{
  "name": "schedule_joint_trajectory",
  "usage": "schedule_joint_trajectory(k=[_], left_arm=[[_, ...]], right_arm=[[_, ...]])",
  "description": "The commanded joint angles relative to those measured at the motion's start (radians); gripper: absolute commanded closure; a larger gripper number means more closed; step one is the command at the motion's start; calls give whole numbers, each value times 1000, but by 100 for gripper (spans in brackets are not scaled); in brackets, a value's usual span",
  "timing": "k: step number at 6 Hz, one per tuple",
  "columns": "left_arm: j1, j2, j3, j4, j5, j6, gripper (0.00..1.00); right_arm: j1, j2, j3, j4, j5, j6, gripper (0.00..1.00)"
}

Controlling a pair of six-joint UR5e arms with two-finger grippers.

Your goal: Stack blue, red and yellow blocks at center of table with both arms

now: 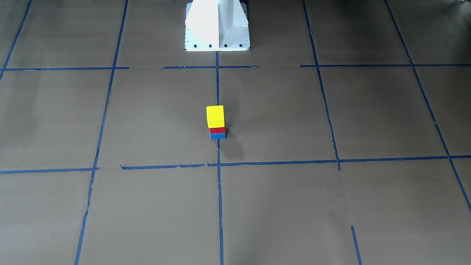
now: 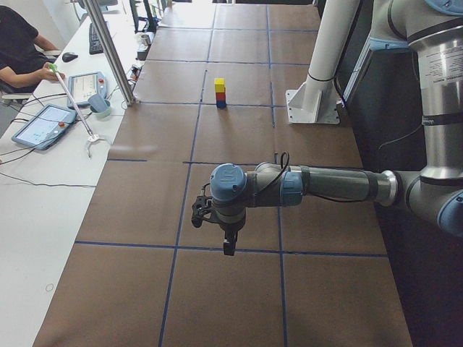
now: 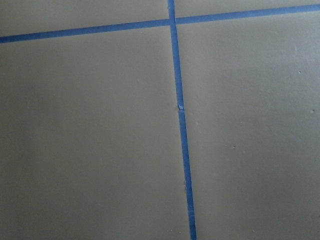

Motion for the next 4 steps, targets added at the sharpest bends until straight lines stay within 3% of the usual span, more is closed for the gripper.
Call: schedule_joint_trajectory(k=[1,4], left_arm=[[2,-7,0,0,0,-10,0],[3,-1,3,17,3,-11,0]], right_arm=[[0,1,-1,0,1,2,0],[-1,4,15,0,3,3,0]])
